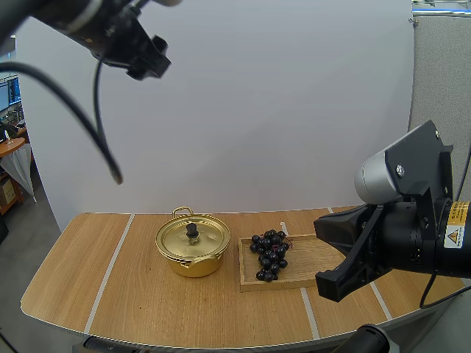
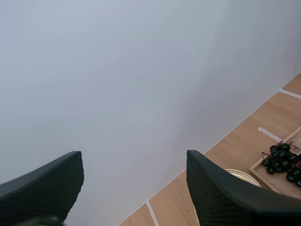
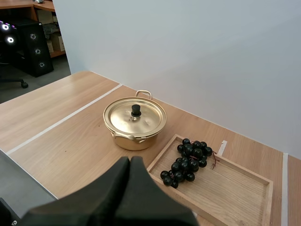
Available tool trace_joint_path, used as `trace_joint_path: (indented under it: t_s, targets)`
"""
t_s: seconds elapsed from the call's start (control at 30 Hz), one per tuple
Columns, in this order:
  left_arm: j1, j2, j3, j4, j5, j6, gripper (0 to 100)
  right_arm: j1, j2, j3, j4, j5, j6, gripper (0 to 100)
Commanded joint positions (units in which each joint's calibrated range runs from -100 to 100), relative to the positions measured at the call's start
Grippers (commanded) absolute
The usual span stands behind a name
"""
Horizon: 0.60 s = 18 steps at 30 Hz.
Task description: Open the pot, put the pineapple inside, and close it
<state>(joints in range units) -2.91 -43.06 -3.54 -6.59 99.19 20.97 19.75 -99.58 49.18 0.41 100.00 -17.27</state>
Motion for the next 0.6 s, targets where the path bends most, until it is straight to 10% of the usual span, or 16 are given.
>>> trace_joint_path:
  t_s: [0.0,0.13,0.17,0.57]
  targets:
    - [-0.07,-6.1,-0.32,-0.05,0.81,-1.71,89,-0.02,-0.42,0.05,0.04,0.0,0.2,0]
    - [-0.07,-11.19,-0.32,1.05,0.81,-2.27,6,-0.02,-0.42,0.05,0.75,0.0,0.2,0]
    - [-0.07,-12.15,-0.32,1.14,0.81,-2.13,0,-0.02,-0.42,0.05,1.13,0.0,0.2,0]
    - [-0.07,-28.44,9.07,0.27,0.81,-11.98,0,-0.81,-0.42,0.05,7.14,0.0,0.2,0]
